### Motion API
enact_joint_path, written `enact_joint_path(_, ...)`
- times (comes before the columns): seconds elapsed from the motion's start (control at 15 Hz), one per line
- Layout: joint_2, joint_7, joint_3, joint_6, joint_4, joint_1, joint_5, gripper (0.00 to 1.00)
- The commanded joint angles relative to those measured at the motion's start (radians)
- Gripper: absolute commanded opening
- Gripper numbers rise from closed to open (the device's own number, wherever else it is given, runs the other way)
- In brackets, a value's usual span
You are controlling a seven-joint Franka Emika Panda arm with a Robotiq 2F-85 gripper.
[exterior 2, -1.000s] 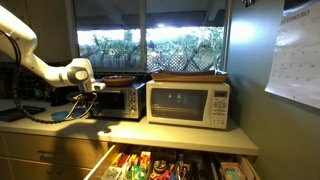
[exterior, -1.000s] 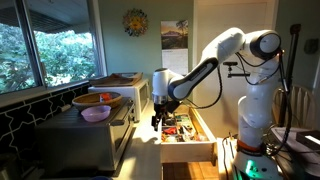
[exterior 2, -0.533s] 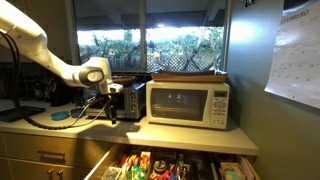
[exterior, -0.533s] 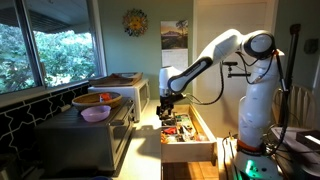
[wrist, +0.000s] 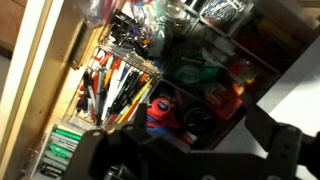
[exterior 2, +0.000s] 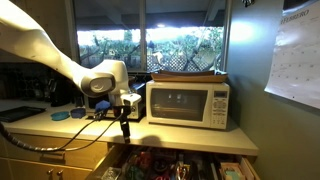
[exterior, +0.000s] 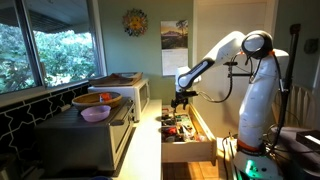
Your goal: Close the open drawer
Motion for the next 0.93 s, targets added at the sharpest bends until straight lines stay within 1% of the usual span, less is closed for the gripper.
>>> enact_joint_path(0.0,-0.02,-0.051,-0.076,0.079,-0.076,-0.085,-0.006,1.0)
enact_joint_path(0.2,0.009,-0.042,-0.121,0.115,-0.082,-0.157,-0.031,1.0)
enact_joint_path(0.33,0.045,0.006,-0.133,0.118,-0.069,-0.205,-0.07,1.0)
enact_joint_path(0.47,0.094,0.134,-0.122,0.116,-0.048,-0.256,-0.146,1.0)
enact_joint_path(0.53,0.041,0.036,-0.135,0.092,-0.061,-0.219,-0.088,1.0)
enact_joint_path(0.67,0.068,0.09,-0.139,0.099,-0.057,-0.239,-0.121,1.0)
enact_joint_path(0.87,0.084,0.108,-0.137,0.102,-0.051,-0.237,-0.123,1.0)
